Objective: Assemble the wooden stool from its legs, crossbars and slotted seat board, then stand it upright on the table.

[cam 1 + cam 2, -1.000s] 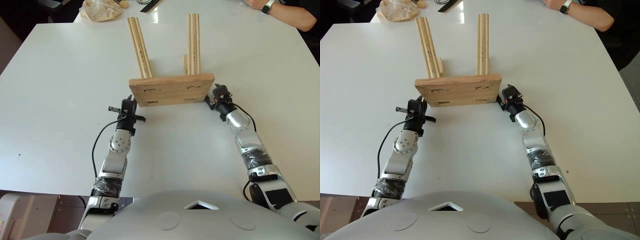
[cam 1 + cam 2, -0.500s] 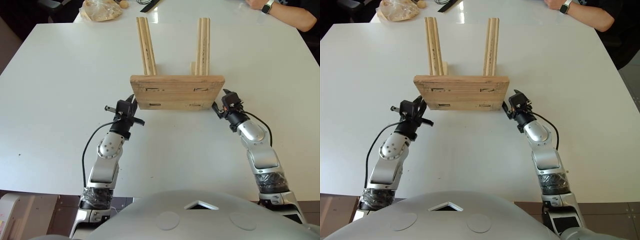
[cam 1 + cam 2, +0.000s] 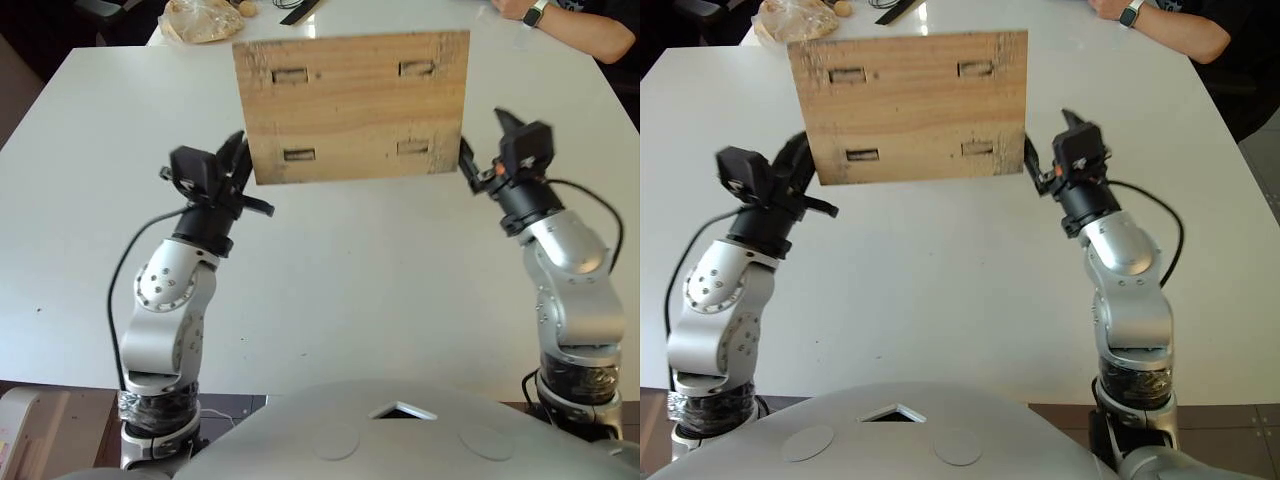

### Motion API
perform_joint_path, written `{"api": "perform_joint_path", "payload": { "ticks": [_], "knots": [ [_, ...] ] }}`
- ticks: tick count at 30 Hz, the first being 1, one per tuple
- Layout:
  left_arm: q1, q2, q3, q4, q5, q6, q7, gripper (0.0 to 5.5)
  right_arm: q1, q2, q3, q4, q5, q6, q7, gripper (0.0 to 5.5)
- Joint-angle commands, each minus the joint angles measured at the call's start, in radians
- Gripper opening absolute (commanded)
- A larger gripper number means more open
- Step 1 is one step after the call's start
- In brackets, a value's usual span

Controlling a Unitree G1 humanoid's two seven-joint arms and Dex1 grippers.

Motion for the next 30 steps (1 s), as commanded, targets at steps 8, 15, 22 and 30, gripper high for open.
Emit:
{"api": "perform_joint_path", "payload": {
  "ticks": [8,15,22,30],
  "knots": [
    [0.007,0.08,-0.04,0.095,-0.061,0.001,-0.13,0.54,-0.043,0.015,0.045,-0.028,0.099,0.031,0.036,3.02],
    [0.081,0.068,-0.141,0.091,0.002,-0.086,-0.136,0.54,-0.028,0.017,0.088,-0.029,0.086,-0.001,0.022,3.02],
    [0.095,0.077,-0.132,0.147,0.029,-0.128,-0.165,0.54,0.004,0.016,0.102,-0.018,0.071,-0.032,0.011,3.02],
    [0.119,0.117,-0.096,0.229,0.064,-0.209,-0.217,0.54,0.069,-0.014,0.07,0.066,0.043,-0.128,0.021,3.02]
  ]
}}
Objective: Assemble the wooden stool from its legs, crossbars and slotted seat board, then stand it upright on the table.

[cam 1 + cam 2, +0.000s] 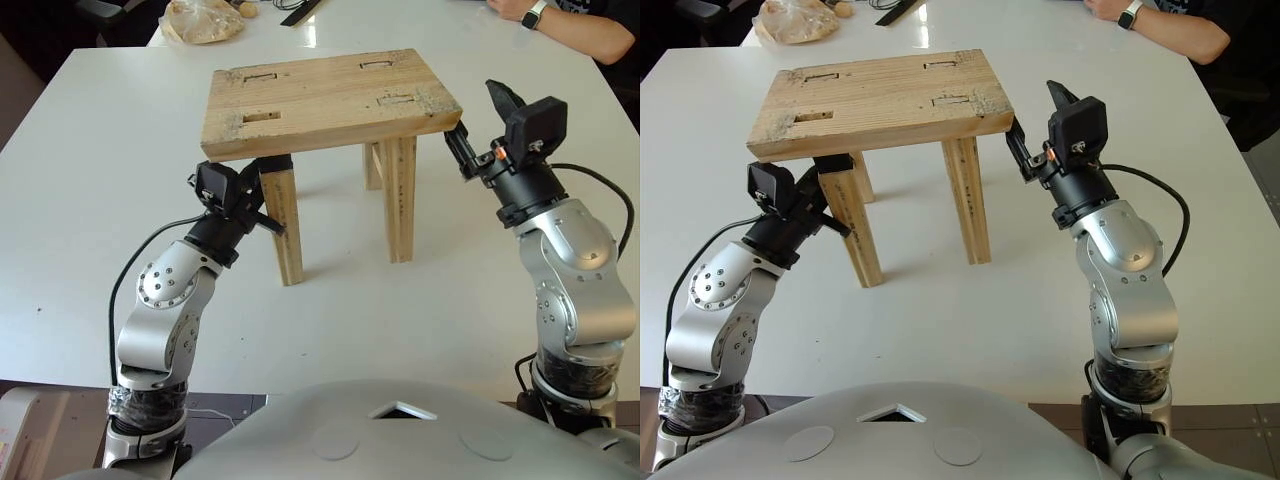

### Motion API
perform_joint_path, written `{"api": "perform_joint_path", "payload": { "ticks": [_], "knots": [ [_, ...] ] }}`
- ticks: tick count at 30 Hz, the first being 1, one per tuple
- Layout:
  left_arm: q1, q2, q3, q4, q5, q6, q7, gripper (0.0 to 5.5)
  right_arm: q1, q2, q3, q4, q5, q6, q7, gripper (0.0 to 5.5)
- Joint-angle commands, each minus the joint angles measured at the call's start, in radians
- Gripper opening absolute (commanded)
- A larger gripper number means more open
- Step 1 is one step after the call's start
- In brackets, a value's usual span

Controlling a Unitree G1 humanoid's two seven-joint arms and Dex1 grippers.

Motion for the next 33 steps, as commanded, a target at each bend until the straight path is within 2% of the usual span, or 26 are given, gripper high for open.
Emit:
{"api": "perform_joint_path", "payload": {
  "ticks": [1,10,15,19,24,33],
  "knots": [
    [0.04,0.039,0.002,0.064,0.045,-0.056,-0.055,0.54,0.042,-0.029,-0.006,0.059,-0.009,-0.072,0.033,3.02],
    [0.032,0.193,0.062,0.254,0.072,-0.137,-0.249,0.54,0.095,-0.07,0.009,0.109,-0.066,-0.19,0.05,3.02],
    [-0.009,0.23,0.086,0.339,0.101,-0.153,-0.263,0.54,0.104,-0.071,0.009,0.131,-0.079,-0.22,0.058,3.02],
    [-0.059,0.199,0.144,0.39,0.093,-0.141,-0.2,0.54,0.104,-0.077,-0.01,0.164,-0.096,-0.234,0.051,3.02],
    [-0.172,0.148,0.256,0.49,0.074,-0.137,-0.06,0.54,0.043,-0.067,-0.147,0.307,-0.106,-0.23,-0.039,3.02],
    [-0.195,0.048,0.285,0.633,0.103,-0.211,0.068,0.54,-0.022,0.024,-0.273,0.654,-0.047,-0.264,-0.156,3.02]
  ]
}}
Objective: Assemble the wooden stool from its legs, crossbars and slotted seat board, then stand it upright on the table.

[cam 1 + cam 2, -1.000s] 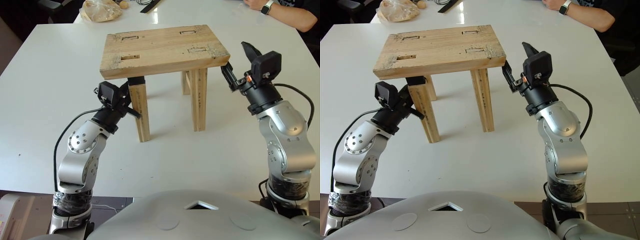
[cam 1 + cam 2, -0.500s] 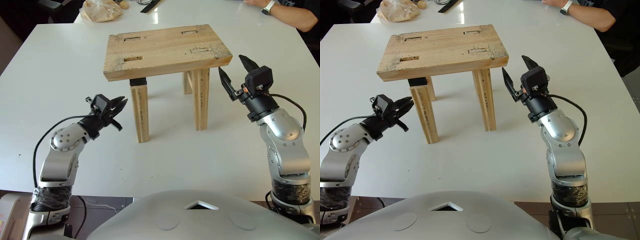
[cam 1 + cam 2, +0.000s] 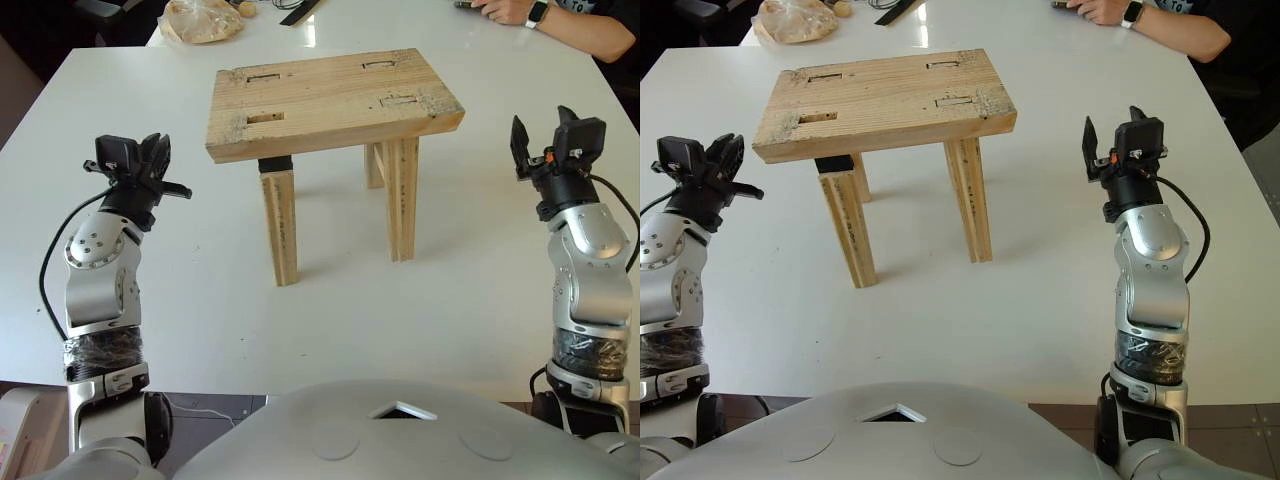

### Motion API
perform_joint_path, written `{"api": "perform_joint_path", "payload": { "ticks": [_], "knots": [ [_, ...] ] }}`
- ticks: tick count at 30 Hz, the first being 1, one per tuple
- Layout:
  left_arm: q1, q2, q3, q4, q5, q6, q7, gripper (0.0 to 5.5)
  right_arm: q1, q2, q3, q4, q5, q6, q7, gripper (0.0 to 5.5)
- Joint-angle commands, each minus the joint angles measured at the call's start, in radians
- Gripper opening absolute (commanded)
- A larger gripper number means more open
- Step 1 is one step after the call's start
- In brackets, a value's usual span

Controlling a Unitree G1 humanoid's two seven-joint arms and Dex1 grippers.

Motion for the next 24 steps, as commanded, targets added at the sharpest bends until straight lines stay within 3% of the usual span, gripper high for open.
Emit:
{"api": "perform_joint_path", "payload": {
  "ticks": [1,6,13,24],
  "knots": [
    [0.011,-0.064,0.009,0.118,0.01,-0.05,0.034,0.54,-0.023,0.038,-0.034,0.208,0.013,-0.063,-0.042,3.02],
    [0.007,-0.149,-0.038,0.327,0.086,-0.188,0.09,0.54,-0.039,0.069,0.012,0.484,-0.033,-0.282,-0.047,3.02],
    [0.029,-0.223,-0.07,0.428,0.127,-0.312,0.116,1.62,-0.041,0.077,0.089,0.632,-0.078,-0.44,-0.022,3.94],
    [0.002,-0.245,-0.126,0.533,0.202,-0.425,0.186,1.62,-0.133,0.061,0.116,0.827,-0.105,-0.552,-0.036,3.94]
  ]
}}
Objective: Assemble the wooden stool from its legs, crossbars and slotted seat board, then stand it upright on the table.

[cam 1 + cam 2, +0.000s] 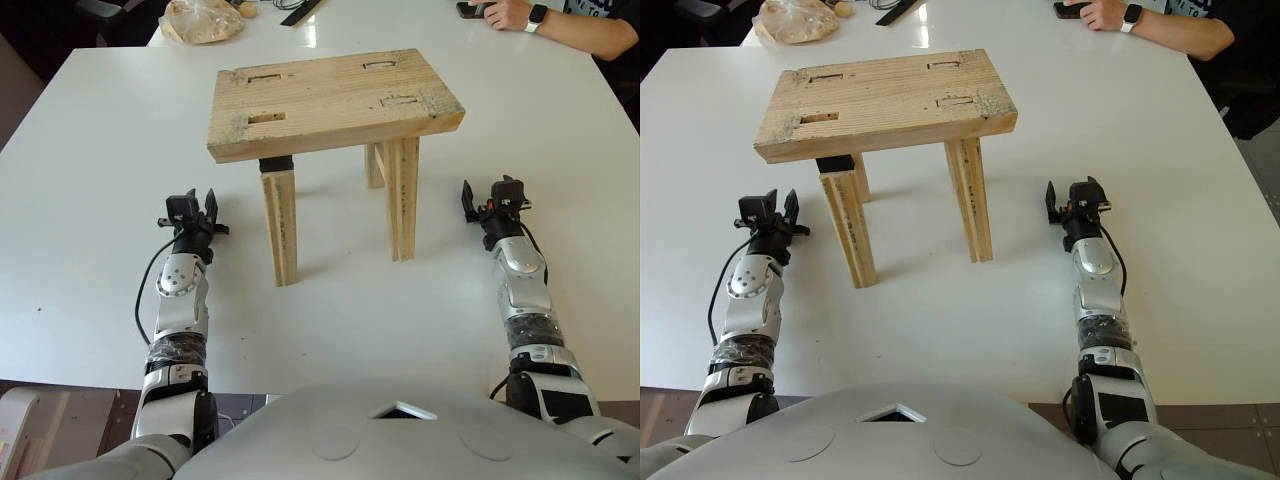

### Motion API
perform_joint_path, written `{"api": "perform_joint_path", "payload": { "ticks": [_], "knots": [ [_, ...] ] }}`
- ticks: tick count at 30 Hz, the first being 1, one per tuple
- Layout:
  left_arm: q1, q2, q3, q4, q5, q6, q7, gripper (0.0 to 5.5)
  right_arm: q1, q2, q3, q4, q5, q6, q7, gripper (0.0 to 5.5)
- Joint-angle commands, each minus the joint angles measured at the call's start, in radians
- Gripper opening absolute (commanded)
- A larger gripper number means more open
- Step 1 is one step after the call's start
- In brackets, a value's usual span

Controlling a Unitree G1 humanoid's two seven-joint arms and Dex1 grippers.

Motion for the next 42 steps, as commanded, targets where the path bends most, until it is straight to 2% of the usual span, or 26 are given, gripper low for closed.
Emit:
{"api": "perform_joint_path", "payload": {
  "ticks": [1,10,16,19,23,26,30,34,37,39,40,42],
  "knots": [
    [0.005,-0.029,-0.028,0.052,0.032,0.0,0.026,1.62,-0.042,-0.002,0.013,0.063,-0.007,-0.01,-0.002,3.94],
    [0.024,-0.04,-0.059,0.031,0.053,-0.023,0.056,1.62,-0.06,-0.017,0.018,0.073,0.0,-0.014,-0.006,3.94],
    [0.018,-0.042,-0.059,0.044,0.056,-0.019,0.072,1.62,-0.136,-0.1,-0.064,-0.158,0.052,0.109,-0.017,3.94],
    [0.026,-0.063,-0.079,0.052,0.072,-0.031,0.088,1.62,-0.244,-0.119,-0.061,-0.368,0.105,0.258,0.018,3.94],
    [0.023,-0.084,-0.093,0.063,0.085,-0.042,0.115,1.62,-0.44,-0.11,0.039,-0.708,0.244,0.51,0.118,3.94],
    [0.022,-0.095,-0.097,0.071,0.092,-0.05,0.131,1.62,-0.572,-0.074,0.092,-0.878,0.393,0.706,0.156,3.94],
    [0.036,-0.097,-0.116,0.071,0.118,-0.061,0.147,1.62,-0.752,-0.018,0.068,-0.945,0.585,0.941,0.116,3.94],
    [0.047,-0.102,-0.122,0.076,0.129,-0.071,0.159,1.62,-0.9,0.041,0.004,-0.866,0.717,1.13,0.027,3.94],
    [0.056,-0.111,-0.126,0.069,0.136,-0.072,0.172,1.62,-0.859,0.066,0.011,-0.793,0.779,1.281,0.015,3.94],
    [0.054,-0.116,-0.133,0.068,0.139,-0.069,0.175,1.62,-0.747,0.071,0.009,-0.746,0.825,1.439,0.006,3.94],
    [0.055,-0.117,-0.135,0.066,0.14,-0.068,0.174,1.62,-0.669,0.036,0.056,-0.752,0.826,1.49,0.035,3.94],
    [0.06,-0.113,-0.138,0.061,0.14,-0.065,0.17,1.62,-0.497,-0.111,0.232,-0.843,0.813,1.537,0.151,3.94]
  ]
}}
